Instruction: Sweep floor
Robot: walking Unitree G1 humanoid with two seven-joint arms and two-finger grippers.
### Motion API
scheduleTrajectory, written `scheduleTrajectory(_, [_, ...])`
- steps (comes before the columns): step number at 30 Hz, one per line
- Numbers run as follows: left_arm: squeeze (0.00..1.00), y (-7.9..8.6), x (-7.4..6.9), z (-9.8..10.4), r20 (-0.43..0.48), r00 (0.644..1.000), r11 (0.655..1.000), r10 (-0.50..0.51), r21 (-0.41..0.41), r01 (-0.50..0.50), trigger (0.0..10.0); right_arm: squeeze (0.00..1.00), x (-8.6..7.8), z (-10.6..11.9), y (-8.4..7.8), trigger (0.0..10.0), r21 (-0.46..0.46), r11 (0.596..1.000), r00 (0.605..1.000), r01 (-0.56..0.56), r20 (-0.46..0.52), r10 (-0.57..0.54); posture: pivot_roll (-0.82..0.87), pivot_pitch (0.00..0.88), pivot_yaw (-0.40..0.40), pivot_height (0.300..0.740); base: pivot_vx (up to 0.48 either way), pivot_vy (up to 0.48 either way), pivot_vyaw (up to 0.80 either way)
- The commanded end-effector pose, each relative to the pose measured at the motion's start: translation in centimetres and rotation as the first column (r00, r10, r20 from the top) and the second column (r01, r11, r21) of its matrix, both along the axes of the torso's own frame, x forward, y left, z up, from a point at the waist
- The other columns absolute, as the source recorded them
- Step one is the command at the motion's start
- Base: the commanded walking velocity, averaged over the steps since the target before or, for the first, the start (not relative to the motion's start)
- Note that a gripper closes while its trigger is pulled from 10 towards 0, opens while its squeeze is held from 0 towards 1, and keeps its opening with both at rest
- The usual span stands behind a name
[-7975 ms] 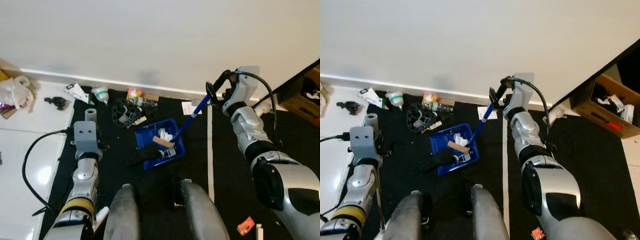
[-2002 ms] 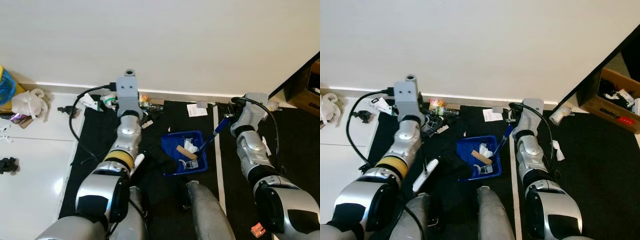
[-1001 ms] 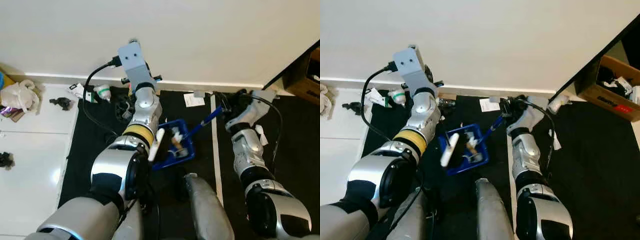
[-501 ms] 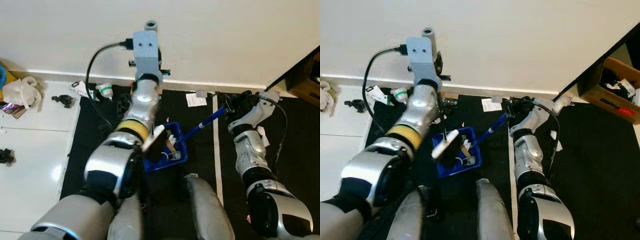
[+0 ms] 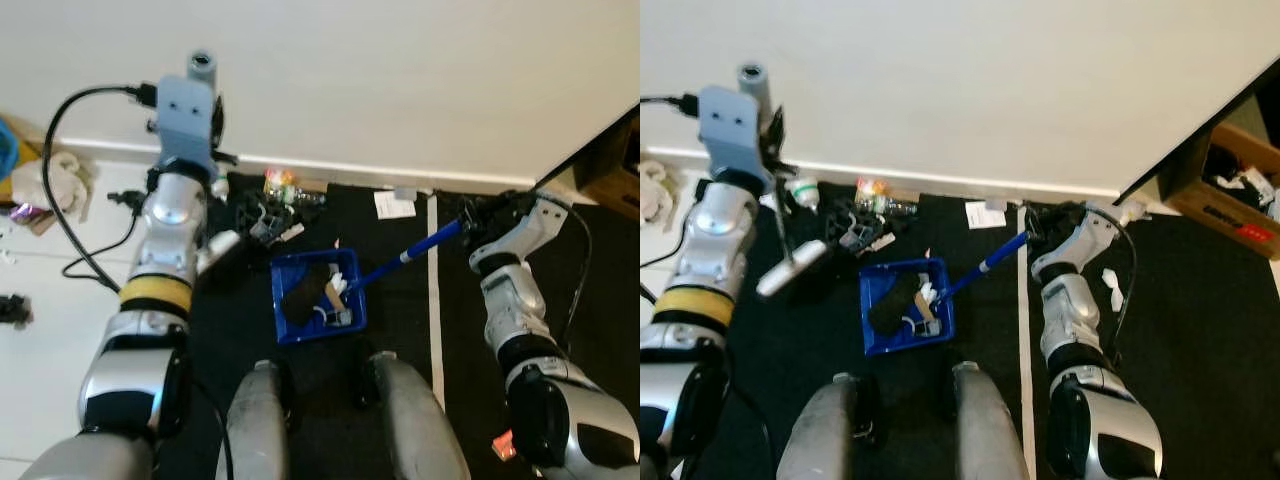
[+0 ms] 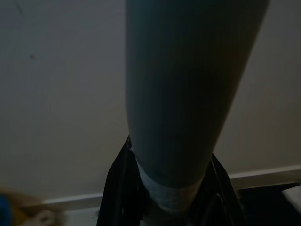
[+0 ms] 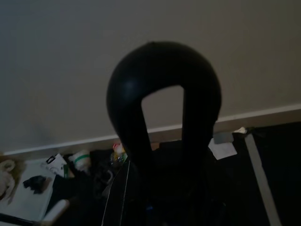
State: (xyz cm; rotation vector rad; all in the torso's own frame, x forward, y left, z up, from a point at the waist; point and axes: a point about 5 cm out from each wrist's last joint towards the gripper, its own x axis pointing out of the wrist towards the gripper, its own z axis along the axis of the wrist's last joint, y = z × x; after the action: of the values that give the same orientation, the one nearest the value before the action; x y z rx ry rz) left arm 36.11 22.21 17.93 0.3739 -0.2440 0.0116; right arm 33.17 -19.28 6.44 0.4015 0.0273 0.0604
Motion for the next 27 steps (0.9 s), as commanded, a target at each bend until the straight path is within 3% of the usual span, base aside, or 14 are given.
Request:
scheduleTrajectory(1, [0.0,0.9,-0.8,-0.9,0.011,0.999,0.999,0.037,0.026,-0.037,10.0,0.0,-0.1,-0.2,0.1,10.0,0.037,0.999,1.0,-0.01,-0.004,0.011,0.07,0.117,-0.035,0.74,0.0,0.0,0.0])
scheduleTrajectory(4, [0.0,1.2,-1.1,-1.7,0.013,0.998,0.997,0.067,0.025,-0.068,10.0,0.0,0.1,0.1,-0.2,10.0,0.033,0.999,1.0,-0.003,0.01,0.003,0.07,0.112,-0.035,0.74,0.0,0.0,0.0])
scheduleTrajectory(6, [0.0,1.2,-2.0,-4.0,-0.033,0.993,0.988,0.112,-0.1,-0.115,10.0,0.0,0.3,1.0,-1.0,10.0,0.007,1.0,0.998,0.023,0.058,-0.024,0.06,0.095,-0.03,0.74,0.0,0.0,0.0])
scheduleTrajectory(7, [0.0,1.2,-2.0,-4.0,-0.033,0.993,0.988,0.112,-0.1,-0.115,10.0,0.0,0.3,1.0,-1.0,10.0,0.007,1.0,0.998,0.023,0.058,-0.024,0.06,0.095,-0.03,0.74,0.0,0.0,0.0])
scheduleTrajectory(8, [0.0,1.0,-2.7,-5.9,-0.088,0.987,0.976,0.132,-0.162,-0.145,10.0,0.0,0.4,1.7,-1.6,10.0,-0.007,0.999,0.994,0.043,0.098,-0.042,0.05,0.082,-0.028,0.74,0.0,0.0,0.0])
scheduleTrajectory(9, [0.0,1.0,-2.7,-5.9,-0.088,0.987,0.976,0.132,-0.162,-0.145,10.0,0.0,0.4,1.7,-1.6,10.0,-0.007,0.999,0.994,0.043,0.098,-0.042,0.05,0.082,-0.028,0.74,0.0,0.0,0.0])
scheduleTrajectory(10, [0.0,0.8,-3.3,-7.5,-0.147,0.98,0.968,0.136,-0.189,-0.163,10.0,0.0,0.3,1.8,-2.0,10.0,0.002,0.998,0.992,0.056,0.116,-0.056,0.05,0.076,-0.025,0.74,0.0,0.0,0.0])
scheduleTrajectory(13, [0.0,0.6,-3.9,-9.2,-0.207,0.97,0.965,0.13,-0.197,-0.171,10.0,0.0,0.0,1.8,-2.8,10.0,-0.009,0.997,0.989,0.081,0.127,-0.079,0.04,0.07,-0.019,0.74,0.0,0.0,0.0])
scheduleTrajectory(21, [0.0,0.4,-4.4,-10.9,-0.27,0.944,0.932,0.189,-0.255,-0.259,10.0,0.0,-0.2,2.4,-4.1,10.0,-0.09,0.989,0.982,0.119,0.16,-0.103,0.01,0.063,-0.024,0.74,0.0,0.0,0.0])
scheduleTrajectory(27, [0.0,0.3,-4.7,-11.4,-0.27,0.933,0.913,0.236,-0.268,-0.308,10.0,0.0,-0.2,2.7,-4.2,10.0,-0.095,0.989,0.979,0.117,0.177,-0.099,0.01,0.056,-0.04,0.74,0.0,0.0,0.0])
